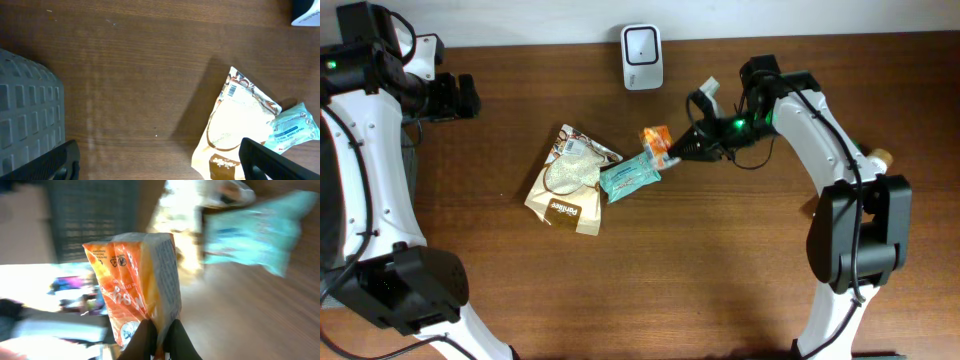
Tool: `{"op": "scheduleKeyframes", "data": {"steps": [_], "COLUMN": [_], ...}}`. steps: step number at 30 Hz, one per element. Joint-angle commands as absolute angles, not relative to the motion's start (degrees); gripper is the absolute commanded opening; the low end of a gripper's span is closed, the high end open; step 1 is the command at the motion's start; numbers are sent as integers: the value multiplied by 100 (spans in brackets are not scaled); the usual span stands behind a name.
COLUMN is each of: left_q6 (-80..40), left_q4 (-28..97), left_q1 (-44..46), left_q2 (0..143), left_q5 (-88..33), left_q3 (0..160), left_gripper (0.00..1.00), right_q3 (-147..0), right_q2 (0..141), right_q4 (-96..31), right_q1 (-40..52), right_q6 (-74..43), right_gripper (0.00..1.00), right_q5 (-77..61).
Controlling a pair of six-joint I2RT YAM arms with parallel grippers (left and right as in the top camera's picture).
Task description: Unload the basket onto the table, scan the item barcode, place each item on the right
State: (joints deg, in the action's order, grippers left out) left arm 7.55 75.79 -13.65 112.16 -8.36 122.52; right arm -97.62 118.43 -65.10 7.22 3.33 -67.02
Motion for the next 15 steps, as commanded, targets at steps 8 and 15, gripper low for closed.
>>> {"op": "scheduleKeyframes", "data": {"steps": [8,15], "left_q6": [847,847], "left_q4": [7570,7570], "left_q1": [-1404,-1406], "left_q2": [11201,11201], "left_q5": [-897,-897], "left_q3": [12278,12278], "left_gripper": [99,99], "right_q3": [-9848,-9848], "right_q2": [11736,11736], "right_q4": [-6110,-6106], "right_q1": [515,467], "right_q6": [-637,-1149], "right_gripper": [4,4], "right_q5": [-8892,-8892]}}
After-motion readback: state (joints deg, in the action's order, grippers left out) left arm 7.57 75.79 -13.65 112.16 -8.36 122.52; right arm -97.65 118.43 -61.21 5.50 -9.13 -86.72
